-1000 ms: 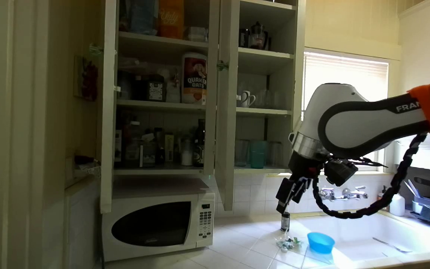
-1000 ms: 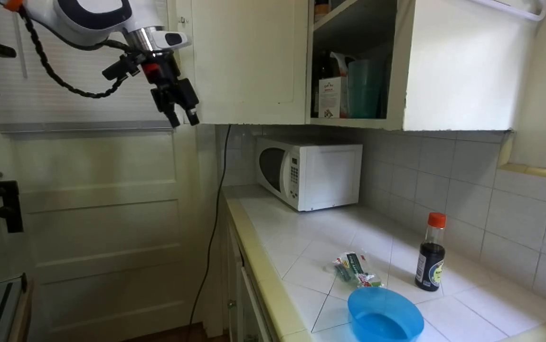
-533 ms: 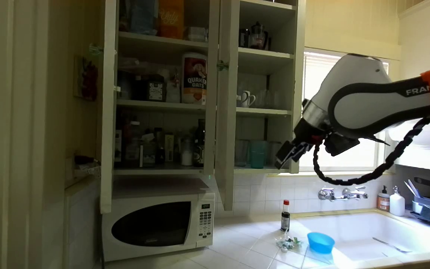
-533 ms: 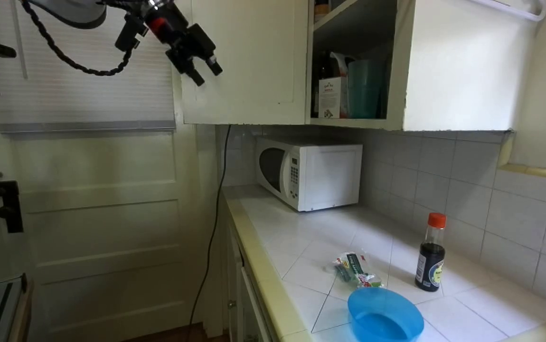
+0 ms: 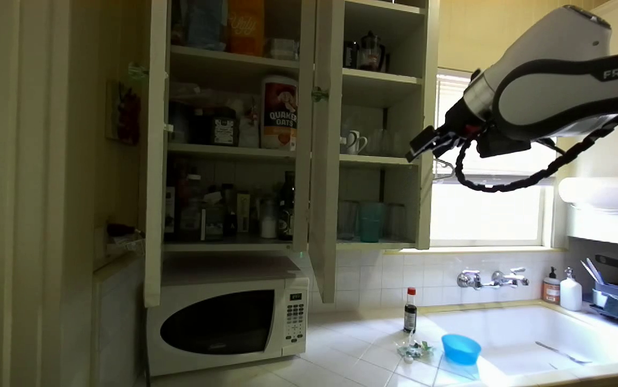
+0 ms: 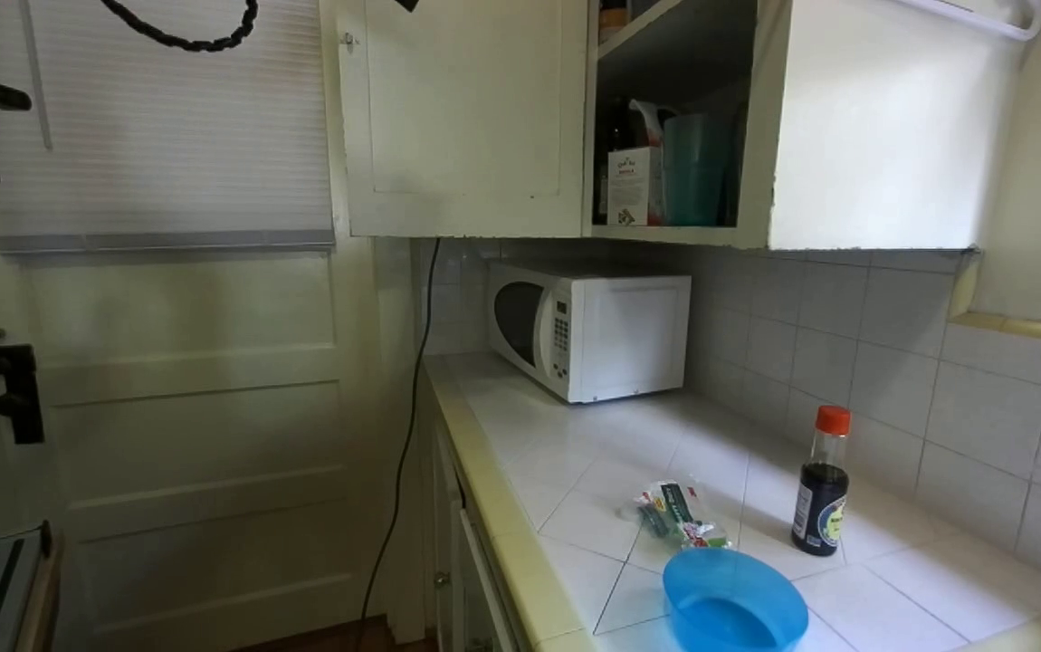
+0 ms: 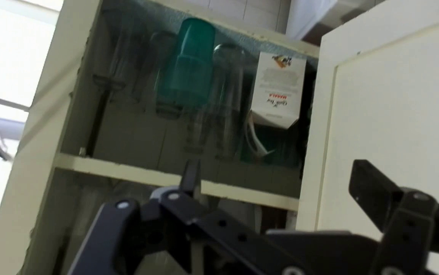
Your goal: Remove the blue cup from the cupboard
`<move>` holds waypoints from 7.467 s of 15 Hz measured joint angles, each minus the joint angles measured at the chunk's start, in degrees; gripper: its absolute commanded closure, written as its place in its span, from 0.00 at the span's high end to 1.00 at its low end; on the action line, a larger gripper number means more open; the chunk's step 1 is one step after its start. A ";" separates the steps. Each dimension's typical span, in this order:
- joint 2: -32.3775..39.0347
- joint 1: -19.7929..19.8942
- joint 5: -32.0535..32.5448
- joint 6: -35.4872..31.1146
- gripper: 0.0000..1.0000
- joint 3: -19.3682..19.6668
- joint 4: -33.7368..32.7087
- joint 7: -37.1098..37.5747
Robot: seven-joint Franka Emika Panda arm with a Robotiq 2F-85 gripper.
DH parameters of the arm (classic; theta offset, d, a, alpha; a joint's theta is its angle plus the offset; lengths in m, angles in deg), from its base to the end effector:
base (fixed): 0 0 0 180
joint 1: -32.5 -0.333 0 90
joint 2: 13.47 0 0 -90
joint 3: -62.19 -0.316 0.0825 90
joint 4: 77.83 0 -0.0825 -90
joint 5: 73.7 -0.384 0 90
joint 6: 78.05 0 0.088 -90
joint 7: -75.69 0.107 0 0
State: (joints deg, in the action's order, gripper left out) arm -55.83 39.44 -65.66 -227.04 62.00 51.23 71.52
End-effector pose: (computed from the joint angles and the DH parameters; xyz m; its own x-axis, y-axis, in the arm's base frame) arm 0.3602 -0.0391 0.7545 0.4845 0.1371 0.8640 -0.0902 -0.9746 0.2052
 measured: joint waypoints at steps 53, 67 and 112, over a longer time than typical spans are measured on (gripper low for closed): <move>39.56 -7.23 -26.96 3.75 1.00 19.76 -45.81 -28.51; 38.86 -5.61 -18.16 -26.38 1.00 16.21 -21.01 -23.40; 55.63 2.53 -67.22 -31.97 1.00 2.21 -26.73 -65.12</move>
State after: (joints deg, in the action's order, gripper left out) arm -0.20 41.96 -132.88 -259.01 64.21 24.50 6.41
